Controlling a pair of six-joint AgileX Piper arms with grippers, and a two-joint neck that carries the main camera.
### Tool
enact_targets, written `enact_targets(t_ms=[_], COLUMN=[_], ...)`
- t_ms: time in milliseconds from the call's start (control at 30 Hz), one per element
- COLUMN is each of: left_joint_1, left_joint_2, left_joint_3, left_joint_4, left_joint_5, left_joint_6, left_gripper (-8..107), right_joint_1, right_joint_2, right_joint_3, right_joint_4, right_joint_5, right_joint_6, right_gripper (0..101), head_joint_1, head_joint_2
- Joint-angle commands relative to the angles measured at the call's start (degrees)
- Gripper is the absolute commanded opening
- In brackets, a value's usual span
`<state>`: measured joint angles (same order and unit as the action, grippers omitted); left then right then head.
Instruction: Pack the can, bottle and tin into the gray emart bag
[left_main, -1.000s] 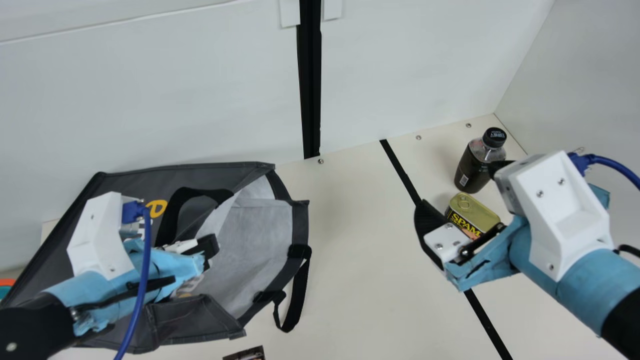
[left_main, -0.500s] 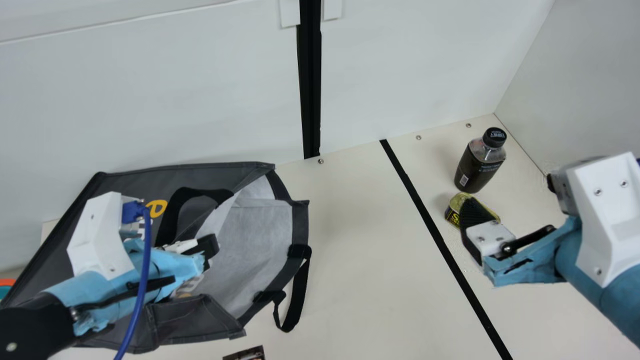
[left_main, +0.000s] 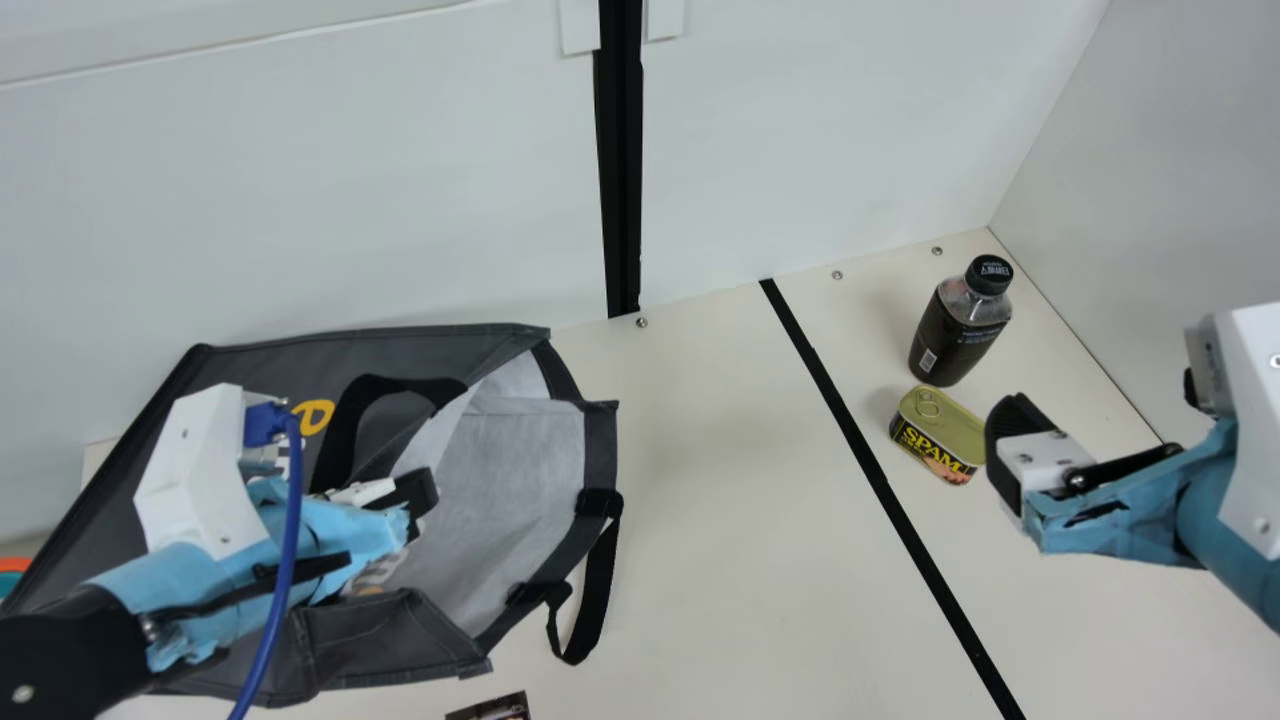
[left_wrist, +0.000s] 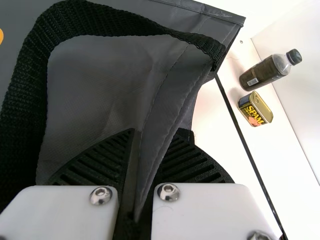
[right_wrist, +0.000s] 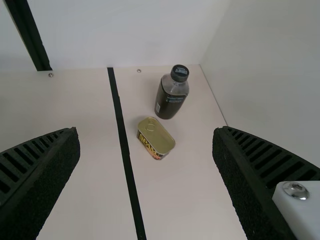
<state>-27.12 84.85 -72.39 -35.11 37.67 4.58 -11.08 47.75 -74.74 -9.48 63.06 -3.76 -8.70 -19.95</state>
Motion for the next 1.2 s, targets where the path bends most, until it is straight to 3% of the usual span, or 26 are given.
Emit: enact_targets(t_ms=[0, 367, 1167], left_joint_1=[0.0, 0.0, 0.0], left_joint_2=[0.0, 0.0, 0.0], left_joint_3=[0.0, 0.0, 0.0], left_joint_4=[0.0, 0.0, 0.0], left_joint_5=[0.0, 0.0, 0.0], left_joint_6=[0.0, 0.0, 0.0], left_gripper=[10, 10, 10], right_joint_1=[0.4, 4.4, 5.0], right_joint_2=[0.4, 2.4, 3.8], right_joint_3=[-0.8, -5.2, -4.3], right_joint_4=[-1.3, -6.6, -6.6], right_joint_5=[1.2, 6.8, 6.8], right_joint_6=[0.9, 5.6, 7.2], right_gripper=[91, 91, 91], head_joint_1=[-1.3, -1.3, -1.3], head_joint_2=[0.0, 0.0, 0.0])
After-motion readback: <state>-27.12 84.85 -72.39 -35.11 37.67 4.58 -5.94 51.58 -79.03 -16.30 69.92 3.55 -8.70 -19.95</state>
